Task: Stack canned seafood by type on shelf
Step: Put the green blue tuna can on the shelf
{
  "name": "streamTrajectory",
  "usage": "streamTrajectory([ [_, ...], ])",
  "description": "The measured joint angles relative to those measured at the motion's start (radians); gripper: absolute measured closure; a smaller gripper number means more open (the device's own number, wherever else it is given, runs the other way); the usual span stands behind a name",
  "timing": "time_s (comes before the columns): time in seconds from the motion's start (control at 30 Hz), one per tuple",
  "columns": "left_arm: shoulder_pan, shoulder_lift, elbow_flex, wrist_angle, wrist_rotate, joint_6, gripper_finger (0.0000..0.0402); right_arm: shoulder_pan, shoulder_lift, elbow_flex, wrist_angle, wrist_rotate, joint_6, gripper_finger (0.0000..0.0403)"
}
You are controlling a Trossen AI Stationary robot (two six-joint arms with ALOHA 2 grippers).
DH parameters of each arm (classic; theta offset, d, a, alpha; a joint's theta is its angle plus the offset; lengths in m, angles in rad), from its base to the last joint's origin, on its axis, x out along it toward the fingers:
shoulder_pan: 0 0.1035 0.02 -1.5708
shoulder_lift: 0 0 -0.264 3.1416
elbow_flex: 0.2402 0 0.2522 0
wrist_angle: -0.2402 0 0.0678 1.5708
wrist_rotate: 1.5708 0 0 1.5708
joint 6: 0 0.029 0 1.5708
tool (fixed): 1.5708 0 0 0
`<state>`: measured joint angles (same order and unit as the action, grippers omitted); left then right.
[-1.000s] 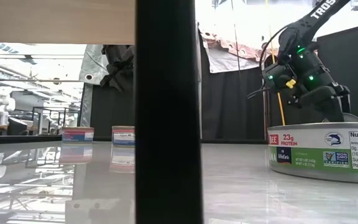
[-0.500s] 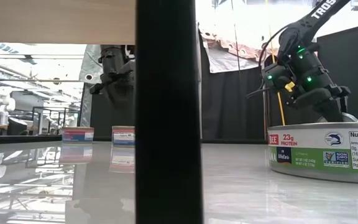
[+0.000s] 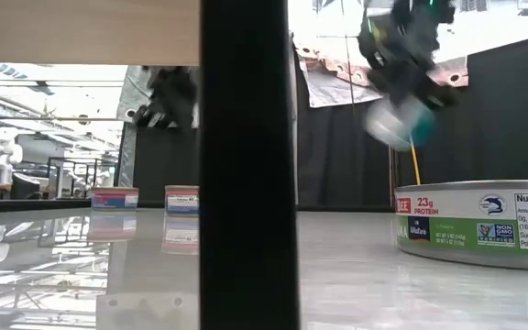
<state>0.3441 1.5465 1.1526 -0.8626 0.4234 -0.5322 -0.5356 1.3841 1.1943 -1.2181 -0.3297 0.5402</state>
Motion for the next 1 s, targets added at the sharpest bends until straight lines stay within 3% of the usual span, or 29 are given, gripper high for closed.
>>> streamTrajectory([
  [0.13, -0.028, -0.105, 0.028, 0.151, 0.049, -0.092, 0.0383, 0.089, -0.042, 0.133, 0.308, -0.065, 0.202, 0.0285],
  [0.23, -0.033, -0.199, 0.038, 0.309, 0.066, -0.165, 0.0349, 0.148, -0.049, 0.193, 0.568, -0.066, 0.33, 0.0285],
  [0.33, -0.028, -0.283, 0.039, 0.465, 0.065, -0.26, 0.0288, 0.197, -0.048, 0.214, 0.818, -0.058, 0.442, 0.0285],
  [0.53, 0.002, -0.385, 0.04, 0.726, 0.004, -0.488, 0.0138, 0.295, -0.005, 0.215, 1.21, 0.062, 0.575, 0.0285],
  [0.67, 0.011, -0.409, 0.04, 0.847, -0.006, -0.638, 0.0062, 0.347, 0.034, 0.215, 1.331, 0.136, 0.606, 0.0285],
  [0.8, 0.011, -0.413, 0.04, 0.888, -0.007, -0.693, 0.0014, 0.389, 0.07, 0.215, 1.366, 0.191, 0.629, 0.0282],
  [1.0, 0.0, -0.413, 0.04, 0.877, 0.002, -0.693, 0.0015, 0.437, 0.107, 0.215, 1.368, 0.258, 0.671, 0.028],
])
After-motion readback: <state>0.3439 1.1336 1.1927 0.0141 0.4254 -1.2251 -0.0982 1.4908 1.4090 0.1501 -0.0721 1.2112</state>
